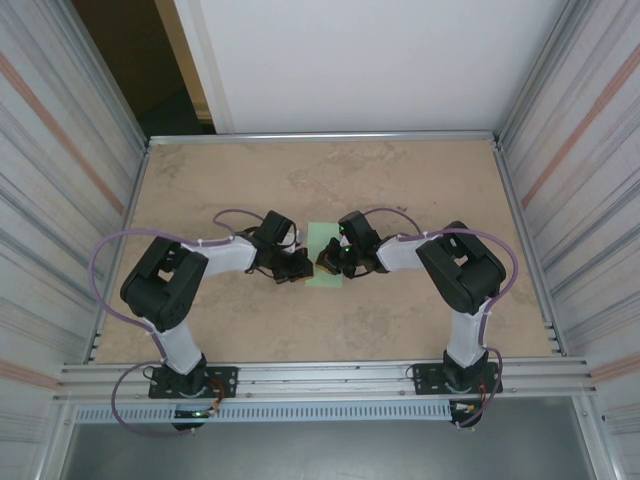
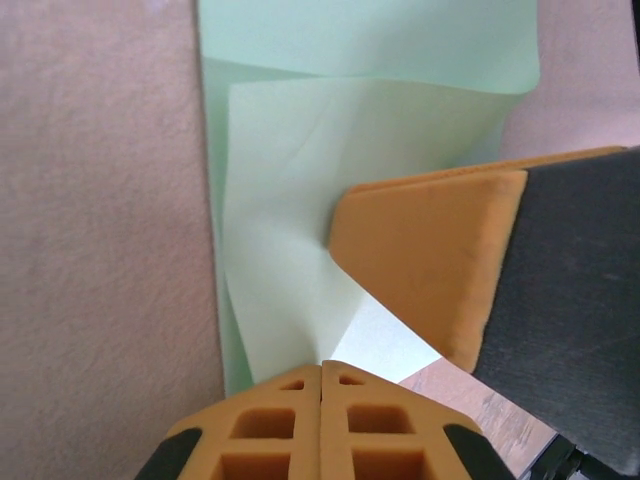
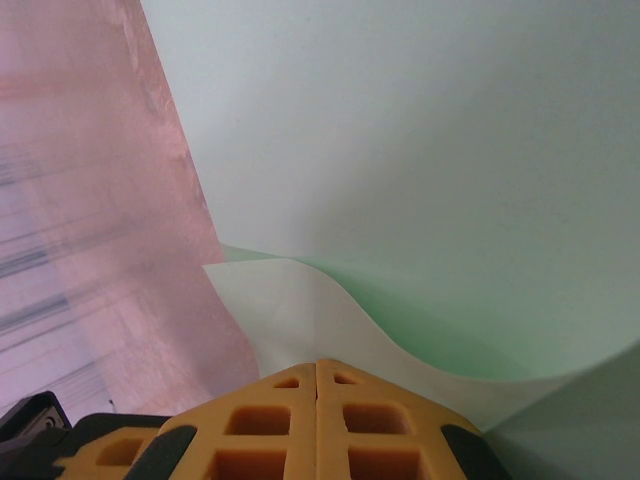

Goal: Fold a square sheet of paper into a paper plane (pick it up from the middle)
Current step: Fold the triangle a second time at the center of the table.

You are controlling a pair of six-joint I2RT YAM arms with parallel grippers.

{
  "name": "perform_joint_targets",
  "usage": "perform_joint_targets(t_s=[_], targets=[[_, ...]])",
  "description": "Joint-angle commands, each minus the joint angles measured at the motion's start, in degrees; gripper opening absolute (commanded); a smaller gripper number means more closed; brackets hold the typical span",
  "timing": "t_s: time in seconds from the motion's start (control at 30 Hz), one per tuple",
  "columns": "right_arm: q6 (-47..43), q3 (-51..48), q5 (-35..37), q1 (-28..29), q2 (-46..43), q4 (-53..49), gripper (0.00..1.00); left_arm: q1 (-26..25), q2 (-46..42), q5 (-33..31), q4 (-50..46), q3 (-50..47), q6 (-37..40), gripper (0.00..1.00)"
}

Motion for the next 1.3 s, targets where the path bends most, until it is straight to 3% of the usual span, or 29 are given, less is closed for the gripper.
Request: perform_joint_targets(t_s=[0.0, 0.6, 0.9, 1.27], targets=[[0.88, -1.14, 4.01, 0.1, 4.36, -8.37, 0.0, 0.63, 0.68, -0.54, -1.04, -0.64, 0.97, 0.0], [0.06, -0.82, 4.4, 0.09, 3.65, -9.07, 0.0, 1.68, 2.84, -2.49, -1.51, -1.27, 1.42, 0.0], [-13.77, 4.31, 7.98, -2.48, -6.51, -16.85, 0.01, 1.71, 2.94, -2.71, -2.94, -1.82, 1.38, 0.0], [-18.07, 8.94, 2.82, -1.6, -1.65, -18.52, 0.0, 1.71, 2.96, -2.23, -3.02, -1.22, 1.34, 0.0]])
